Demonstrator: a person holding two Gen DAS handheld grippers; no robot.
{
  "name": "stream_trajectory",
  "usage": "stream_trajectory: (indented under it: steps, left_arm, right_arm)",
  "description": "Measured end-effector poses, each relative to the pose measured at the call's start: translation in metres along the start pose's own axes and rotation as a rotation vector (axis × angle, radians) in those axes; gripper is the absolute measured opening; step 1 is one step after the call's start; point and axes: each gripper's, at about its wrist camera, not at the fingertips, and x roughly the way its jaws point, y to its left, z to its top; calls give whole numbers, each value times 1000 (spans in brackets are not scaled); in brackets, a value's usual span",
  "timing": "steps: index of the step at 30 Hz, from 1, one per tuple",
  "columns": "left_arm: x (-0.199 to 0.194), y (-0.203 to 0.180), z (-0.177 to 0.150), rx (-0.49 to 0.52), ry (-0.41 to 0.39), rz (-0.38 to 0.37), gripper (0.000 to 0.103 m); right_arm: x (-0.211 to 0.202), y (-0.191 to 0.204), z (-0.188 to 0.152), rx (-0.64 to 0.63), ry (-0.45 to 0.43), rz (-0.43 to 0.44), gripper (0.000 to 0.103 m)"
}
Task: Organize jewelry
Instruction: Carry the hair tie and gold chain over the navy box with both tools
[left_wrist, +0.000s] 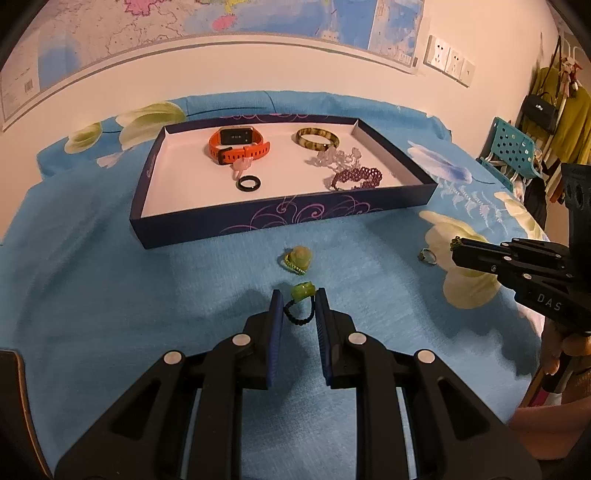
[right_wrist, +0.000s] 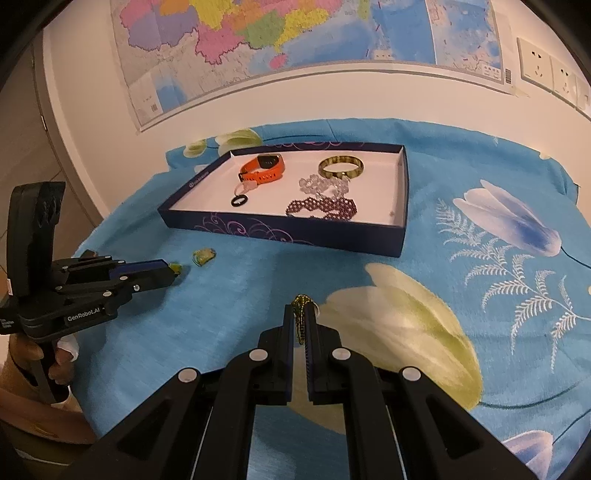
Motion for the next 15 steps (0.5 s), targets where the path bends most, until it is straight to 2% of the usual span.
stream_trajectory:
  steps: [15]
  left_arm:
    - [-13, 4, 6, -23, -45, -26, 18]
  right_arm:
    - [-5, 5, 13, -2, -40, 33, 4]
